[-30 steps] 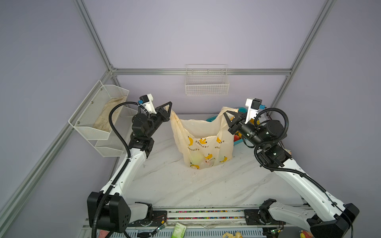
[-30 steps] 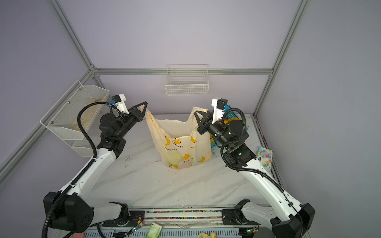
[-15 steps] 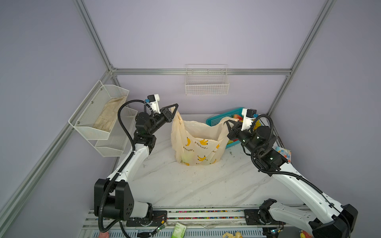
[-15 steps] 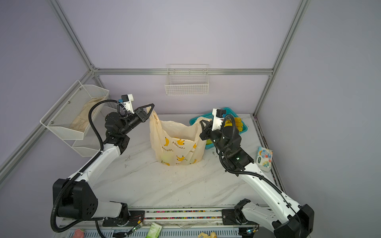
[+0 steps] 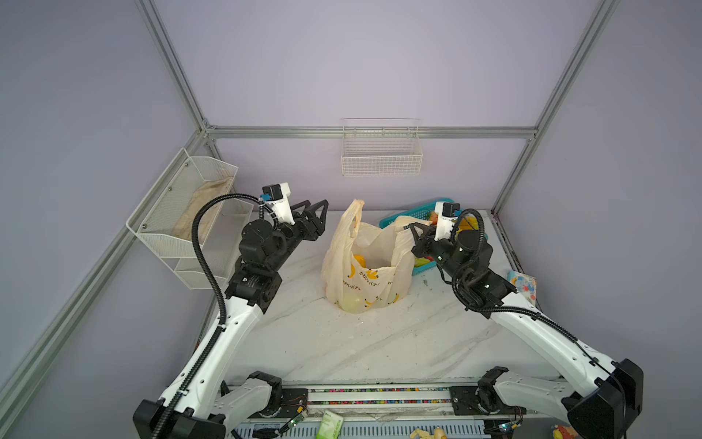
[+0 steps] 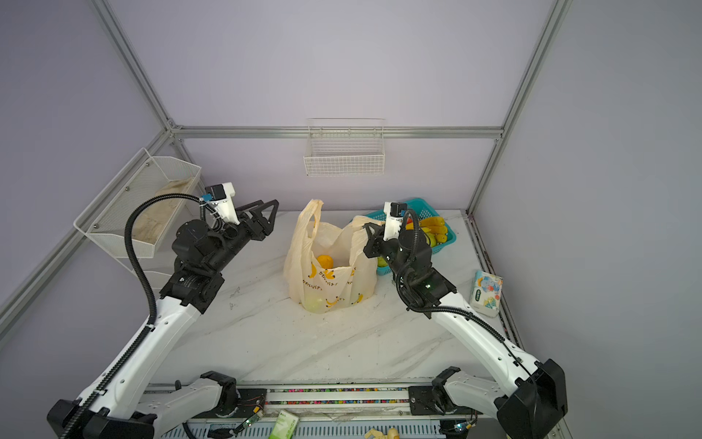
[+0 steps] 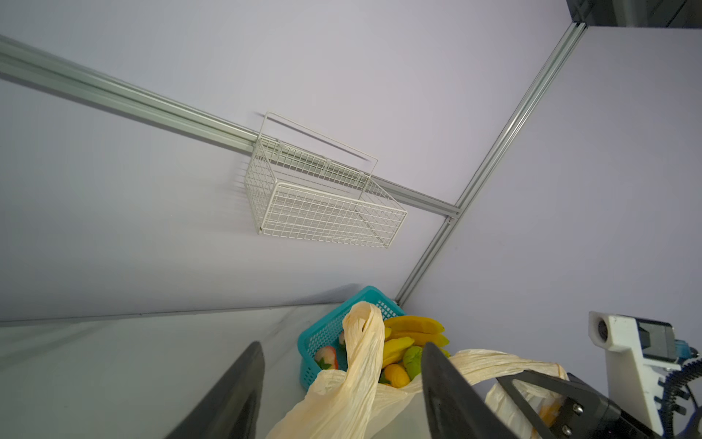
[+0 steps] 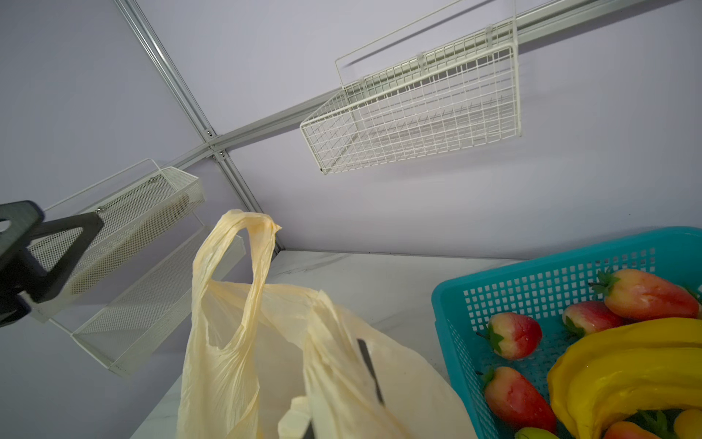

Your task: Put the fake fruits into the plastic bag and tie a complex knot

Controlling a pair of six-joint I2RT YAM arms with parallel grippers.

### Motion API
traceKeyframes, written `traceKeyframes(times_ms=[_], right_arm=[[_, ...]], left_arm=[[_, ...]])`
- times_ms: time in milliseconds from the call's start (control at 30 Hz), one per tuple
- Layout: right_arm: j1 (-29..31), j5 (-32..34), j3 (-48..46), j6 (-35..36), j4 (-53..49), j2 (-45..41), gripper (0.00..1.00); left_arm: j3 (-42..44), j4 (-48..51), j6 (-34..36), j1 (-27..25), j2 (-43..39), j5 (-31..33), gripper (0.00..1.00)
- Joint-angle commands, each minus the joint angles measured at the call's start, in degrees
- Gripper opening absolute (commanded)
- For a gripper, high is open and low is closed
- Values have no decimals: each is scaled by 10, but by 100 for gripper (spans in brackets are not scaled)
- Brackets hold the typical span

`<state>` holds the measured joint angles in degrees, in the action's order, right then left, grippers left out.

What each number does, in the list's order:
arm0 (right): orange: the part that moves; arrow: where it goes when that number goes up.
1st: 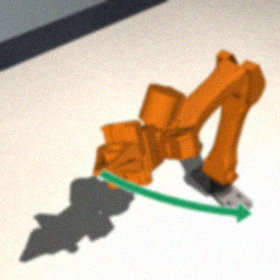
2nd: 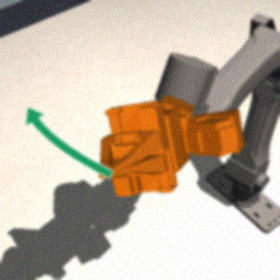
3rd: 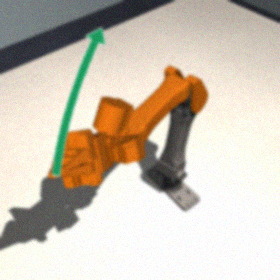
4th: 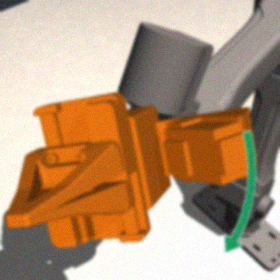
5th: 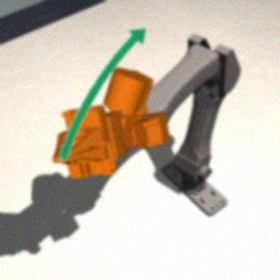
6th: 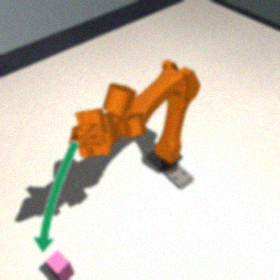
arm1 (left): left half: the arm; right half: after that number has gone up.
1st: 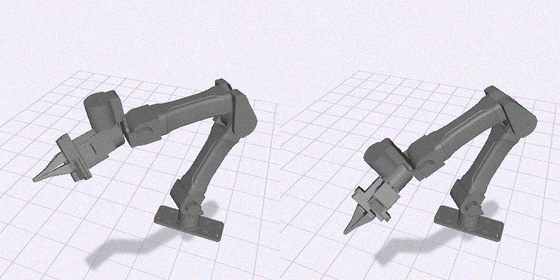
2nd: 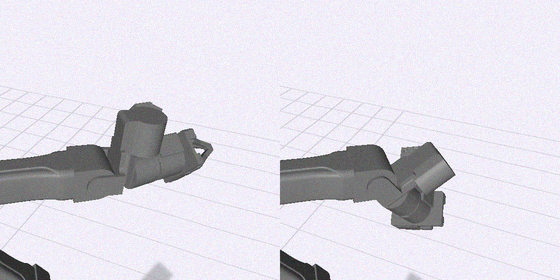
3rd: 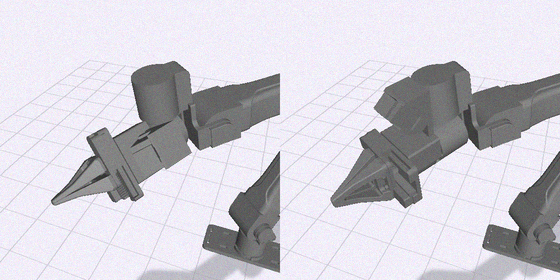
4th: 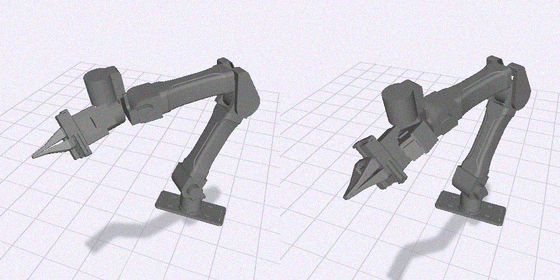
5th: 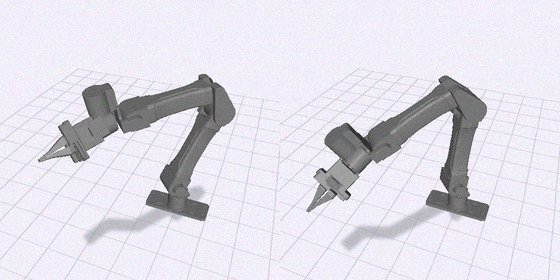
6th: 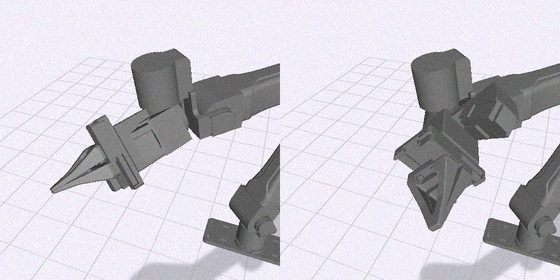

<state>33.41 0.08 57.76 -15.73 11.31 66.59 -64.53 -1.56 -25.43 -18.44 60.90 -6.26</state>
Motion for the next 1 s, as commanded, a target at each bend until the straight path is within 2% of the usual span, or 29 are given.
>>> traceKeyframes(times_ms=[0,200,367,500,733,867,967], right_arm=[[0,-7,22,9,20,1,0],[0,-7,29,7,20,4,0],[0,-6,30,6,19,-1,0],[0,-8,31,7,17,-1,0],[-2,-3,28,11,16,-8,0],[-4,-2,29,11,17,-10,0],[-4,-6,30,9,18,-9,0]], left_arm=[[-37,74,115,-60,8,150,68],[-126,107,278,-181,86,286,75],[-214,122,382,-236,179,368,81],[-283,131,445,-244,262,432,84],[-350,119,502,-243,355,518,83],[-346,60,545,-243,388,550,78],[-349,21,576,-242,410,556,66]])
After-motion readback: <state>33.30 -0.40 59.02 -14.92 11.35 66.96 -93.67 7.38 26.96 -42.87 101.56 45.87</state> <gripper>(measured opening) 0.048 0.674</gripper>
